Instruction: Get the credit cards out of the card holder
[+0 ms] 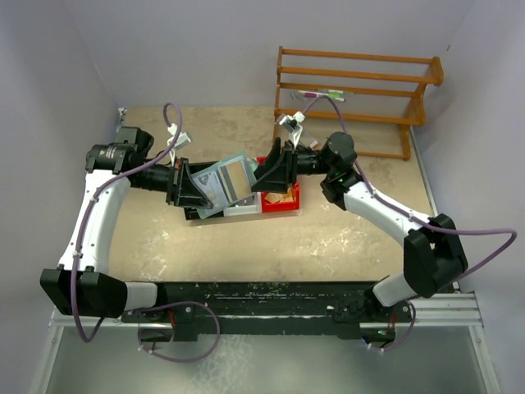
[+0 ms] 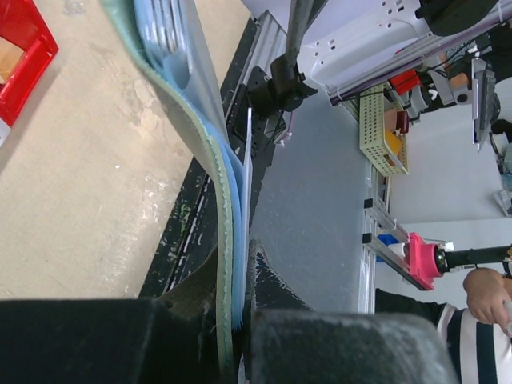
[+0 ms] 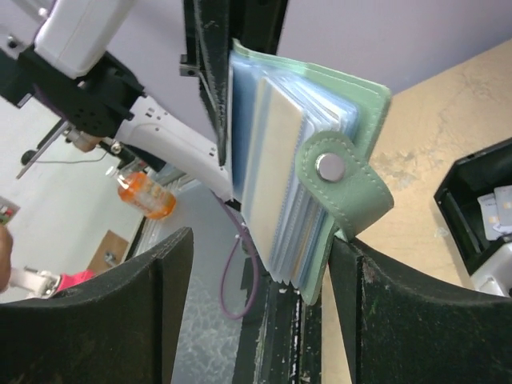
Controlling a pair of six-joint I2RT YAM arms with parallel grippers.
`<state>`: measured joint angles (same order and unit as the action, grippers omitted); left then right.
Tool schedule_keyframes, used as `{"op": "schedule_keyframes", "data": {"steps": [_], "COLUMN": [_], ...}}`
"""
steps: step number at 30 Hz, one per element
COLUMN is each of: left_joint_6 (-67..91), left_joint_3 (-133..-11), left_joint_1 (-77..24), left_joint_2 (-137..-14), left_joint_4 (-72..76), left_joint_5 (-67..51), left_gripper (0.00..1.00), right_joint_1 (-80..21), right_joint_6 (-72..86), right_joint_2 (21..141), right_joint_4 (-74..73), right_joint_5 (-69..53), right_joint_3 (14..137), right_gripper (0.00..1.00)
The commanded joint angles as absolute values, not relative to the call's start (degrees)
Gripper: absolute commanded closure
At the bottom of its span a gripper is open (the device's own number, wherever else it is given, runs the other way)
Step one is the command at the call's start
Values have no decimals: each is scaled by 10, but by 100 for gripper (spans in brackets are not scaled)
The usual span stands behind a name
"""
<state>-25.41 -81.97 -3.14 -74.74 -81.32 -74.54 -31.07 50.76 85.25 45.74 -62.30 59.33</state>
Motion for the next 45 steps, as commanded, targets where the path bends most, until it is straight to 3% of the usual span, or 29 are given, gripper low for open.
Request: {"op": "schedule_keyframes", "data": {"steps": [1,7,15,20,24,33,41,45], "left_joint_6": [-317,-345,-337,-335,-335,-335,-336,-337], "left_joint_3": [-844,-855,-867,-867,-867,-872,-874,-872], "left_joint_1": [-36,-43,-46,-47,-49,-58,-67,-67], "left_joint_2": [-753,-758,-754,-752,-752,-753,-750,-753], "left_joint_4": [-858,-886,-886,-886,-886,-886,-886,-886], "left_joint_5": [-789,-808,-829,-824,-822,-839,-839,-833], "left_gripper": [100,100,100,100,100,100,100,100], "right_joint_1": [-311,-313,-269,-200,-193,-287,-302,-316], "right_joint_6": [577,610,473,492,530,621,960,953], "right_joint_2": [876,912,863,810,800,917,1046,1030], "right_joint_4": [578,636,448,464,549,678,1085,1094], "right_joint_5": [-674,-645,-623,-595,-568,-605,-597,-607], "right_joint_3": [634,640,618,542,533,649,673,668], "right_gripper": [30,24,17,13,0,1,0,0]}}
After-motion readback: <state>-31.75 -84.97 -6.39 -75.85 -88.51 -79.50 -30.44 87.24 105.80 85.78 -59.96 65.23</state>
